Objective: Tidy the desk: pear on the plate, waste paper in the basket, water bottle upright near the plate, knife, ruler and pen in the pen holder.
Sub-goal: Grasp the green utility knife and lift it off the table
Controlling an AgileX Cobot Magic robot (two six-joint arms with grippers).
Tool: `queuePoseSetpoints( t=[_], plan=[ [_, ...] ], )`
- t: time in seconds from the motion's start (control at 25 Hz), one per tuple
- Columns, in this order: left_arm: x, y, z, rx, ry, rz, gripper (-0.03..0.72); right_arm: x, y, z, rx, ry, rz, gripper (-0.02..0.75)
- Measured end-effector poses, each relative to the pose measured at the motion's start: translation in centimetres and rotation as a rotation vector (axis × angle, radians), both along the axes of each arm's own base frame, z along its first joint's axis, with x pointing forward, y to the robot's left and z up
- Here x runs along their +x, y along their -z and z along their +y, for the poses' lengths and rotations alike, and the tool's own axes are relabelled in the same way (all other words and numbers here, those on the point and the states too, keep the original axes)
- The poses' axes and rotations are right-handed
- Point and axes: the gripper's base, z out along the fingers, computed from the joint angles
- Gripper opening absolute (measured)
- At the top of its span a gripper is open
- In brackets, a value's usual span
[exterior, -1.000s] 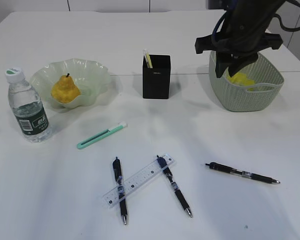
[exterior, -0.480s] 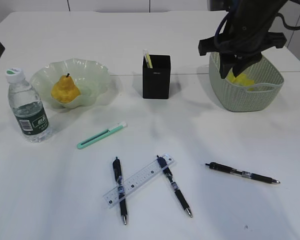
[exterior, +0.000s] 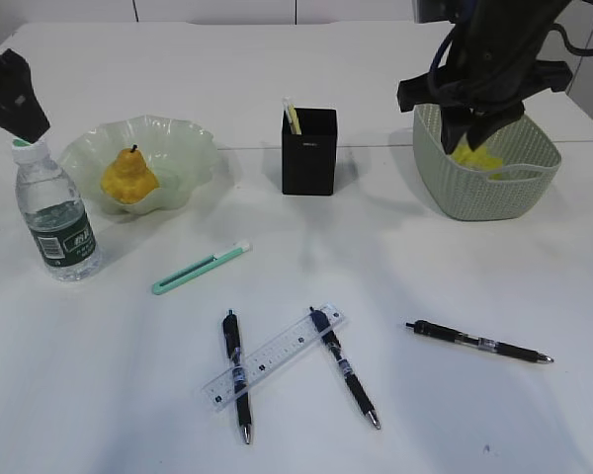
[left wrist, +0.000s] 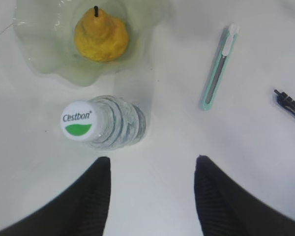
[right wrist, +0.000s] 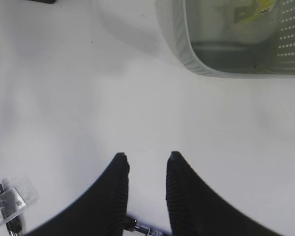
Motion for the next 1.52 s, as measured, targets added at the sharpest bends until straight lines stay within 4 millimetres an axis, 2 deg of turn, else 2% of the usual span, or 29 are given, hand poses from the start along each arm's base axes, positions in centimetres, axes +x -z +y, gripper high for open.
queuePoseSetpoints(
  t=[0.24, 0.64, 0.84, 1.04, 1.36, 1.52],
  plan=[
    [1.7, 0.9, -1.0, 0.007, 0.118, 0.039, 0.384, 0.0, 0.0, -0.1, -0.017, -0.001, -0.003, 0.201],
    [3.5, 4.4, -2.1, 0.026, 0.298, 0.117, 0.384, 0.1, -0.1, -0.3, -0.040, -0.003, -0.010, 0.201],
    [3.9, 4.9, -2.5, 0.051, 0.382, 0.090, 0.384, 0.1, -0.1, -0.3, -0.042, -0.003, -0.011, 0.201],
    [3.9, 5.7, -4.2, 0.067, 0.451, 0.088, 0.384, 0.1, -0.1, -0.4, -0.044, -0.003, -0.011, 0.201],
    [3.8, 5.7, -4.9, 0.040, 0.463, 0.084, 0.384, 0.1, -0.1, -0.5, -0.060, -0.005, -0.016, 0.202],
    [4.4, 6.0, -5.1, 0.032, 0.452, 0.046, 0.384, 0.2, -0.1, -0.6, -0.071, -0.006, -0.020, 0.202]
  ],
)
